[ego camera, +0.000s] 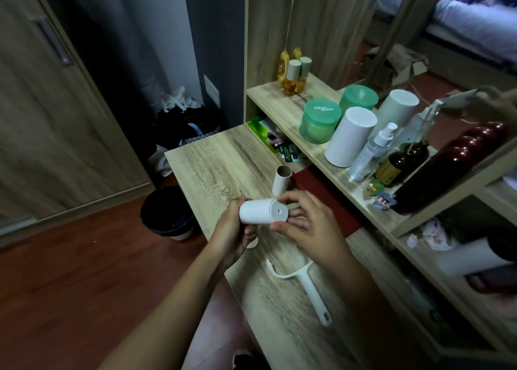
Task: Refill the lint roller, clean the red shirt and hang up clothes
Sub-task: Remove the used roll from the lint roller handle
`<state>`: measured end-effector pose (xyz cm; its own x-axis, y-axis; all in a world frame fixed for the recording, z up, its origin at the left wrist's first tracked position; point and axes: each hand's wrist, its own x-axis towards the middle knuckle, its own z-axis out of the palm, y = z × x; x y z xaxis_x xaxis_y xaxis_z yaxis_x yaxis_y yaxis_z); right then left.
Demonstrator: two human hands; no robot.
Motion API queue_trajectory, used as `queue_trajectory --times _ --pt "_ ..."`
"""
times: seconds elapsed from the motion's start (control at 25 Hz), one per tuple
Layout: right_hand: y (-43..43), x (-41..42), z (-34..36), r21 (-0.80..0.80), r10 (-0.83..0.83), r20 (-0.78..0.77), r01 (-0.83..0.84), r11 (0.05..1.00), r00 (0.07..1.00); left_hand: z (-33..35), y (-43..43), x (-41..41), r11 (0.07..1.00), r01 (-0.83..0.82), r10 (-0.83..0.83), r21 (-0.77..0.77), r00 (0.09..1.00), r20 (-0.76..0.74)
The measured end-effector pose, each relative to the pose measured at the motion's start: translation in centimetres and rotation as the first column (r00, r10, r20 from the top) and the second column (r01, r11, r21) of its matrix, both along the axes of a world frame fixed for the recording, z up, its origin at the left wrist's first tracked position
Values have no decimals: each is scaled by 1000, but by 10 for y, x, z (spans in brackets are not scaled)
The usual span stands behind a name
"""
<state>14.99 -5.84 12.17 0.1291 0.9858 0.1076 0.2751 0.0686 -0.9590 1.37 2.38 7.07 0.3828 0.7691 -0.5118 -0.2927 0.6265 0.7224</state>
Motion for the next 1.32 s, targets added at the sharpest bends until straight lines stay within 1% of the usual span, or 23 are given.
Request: queue_trajectory --times 0.16,0.36,0.44,0.64,0.88,1.08,1.32 --pt "2 3 5 -54 64 116 -58 997 991 -3 -1 -3 1000 4 -3 12 1000 -29" --pt "1 9 12 -132 164 138 -146 981 977 -2 -3 -1 997 41 -36 59 996 -85" --pt "0 10 13 -123 166 154 -148 981 974 -2 -4 0 997 45 -39 67 995 -96" --pt "0 9 10 -72 118 154 -108 992 981 -1 -6 3 998 34 -31 62 998 -56" --pt "-2 9 8 -43 104 192 -98 994 976 4 -7 3 998 26 -23 60 998 -58" --pt "-2 13 9 -44 122 236 -114 992 964 5 -10 4 998 21 -17 57 997 -69" --pt "-3 24 12 -94 159 286 -137 986 945 6 -15 7 997 42 -38 70 997 -67"
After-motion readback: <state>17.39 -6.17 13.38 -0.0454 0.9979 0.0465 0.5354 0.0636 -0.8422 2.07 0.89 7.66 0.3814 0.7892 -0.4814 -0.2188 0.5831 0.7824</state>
